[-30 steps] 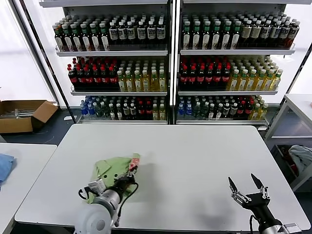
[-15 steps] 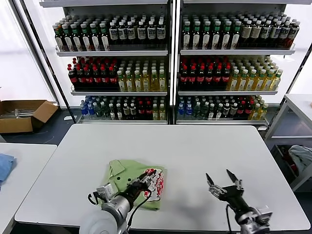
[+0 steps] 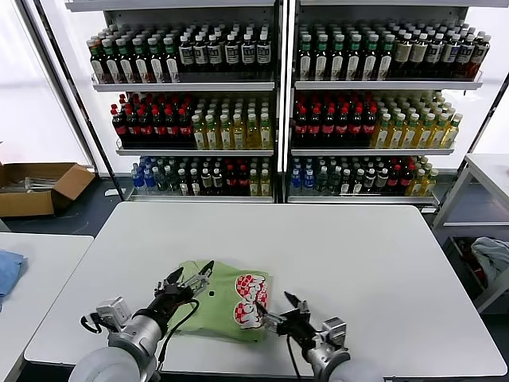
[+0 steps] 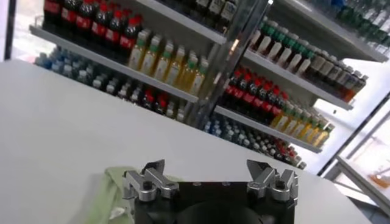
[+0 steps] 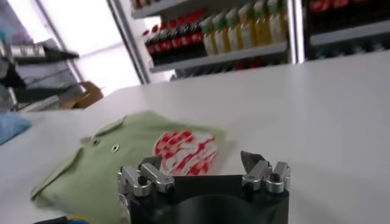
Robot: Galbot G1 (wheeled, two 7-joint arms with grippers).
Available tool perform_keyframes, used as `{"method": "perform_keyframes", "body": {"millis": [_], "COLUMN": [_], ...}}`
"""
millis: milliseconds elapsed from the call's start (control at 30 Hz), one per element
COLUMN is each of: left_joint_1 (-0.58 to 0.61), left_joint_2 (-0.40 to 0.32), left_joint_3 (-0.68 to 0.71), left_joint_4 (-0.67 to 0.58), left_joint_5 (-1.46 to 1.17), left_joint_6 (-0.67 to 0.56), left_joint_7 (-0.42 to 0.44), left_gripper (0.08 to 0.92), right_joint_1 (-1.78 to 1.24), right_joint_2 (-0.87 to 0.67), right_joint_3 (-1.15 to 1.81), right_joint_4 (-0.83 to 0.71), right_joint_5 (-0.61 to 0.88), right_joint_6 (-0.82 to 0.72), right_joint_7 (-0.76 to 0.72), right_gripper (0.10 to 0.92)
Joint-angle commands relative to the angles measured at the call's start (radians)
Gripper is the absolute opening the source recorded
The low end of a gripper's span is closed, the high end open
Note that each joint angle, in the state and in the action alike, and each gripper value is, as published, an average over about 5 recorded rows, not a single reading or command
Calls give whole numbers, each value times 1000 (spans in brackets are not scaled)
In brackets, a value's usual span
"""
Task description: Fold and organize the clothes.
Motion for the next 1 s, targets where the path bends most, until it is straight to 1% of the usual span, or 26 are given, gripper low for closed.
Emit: {"method": "perform_keyframes", "body": {"millis": [33, 133, 333, 500, 667, 867, 900, 1000], "left_joint_1": [71, 69, 69, 75, 81, 89, 91, 92], "left_joint_2": [-27, -31, -46, -55, -61, -70, -72, -79], "left_joint_3": [-101, -98, -84, -81, -85, -85, -85, -84], "left_joint_4": [-50, -51, -44, -47, -52, -50, -50, -48], "left_joint_5": [81, 81, 96, 107, 112, 125, 128, 134], "left_joint_6": [6, 7, 9, 9, 9, 9, 9, 9], "left_joint_7": [40, 39, 32, 39, 48, 59, 63, 72], "left_gripper": [821, 822, 823, 823, 823, 823, 823, 823], "right_joint_1": [85, 79, 65, 49, 4, -99, -122, -186], "right_joint_2": [-8, -14, -27, -44, -112, -225, -242, -286], "right_joint_3": [-181, -171, -146, -107, -32, 136, 165, 249], "right_joint_4": [-71, -51, -31, -14, 40, 96, 107, 129], "right_joint_5": [12, 2, -50, -61, -70, -62, -60, -64], "right_joint_6": [-68, -62, -80, -85, -84, -76, -75, -71], "right_joint_7": [51, 51, 43, 46, 12, -45, -52, -68], "right_gripper": [819, 776, 609, 461, 314, 151, 134, 116]}}
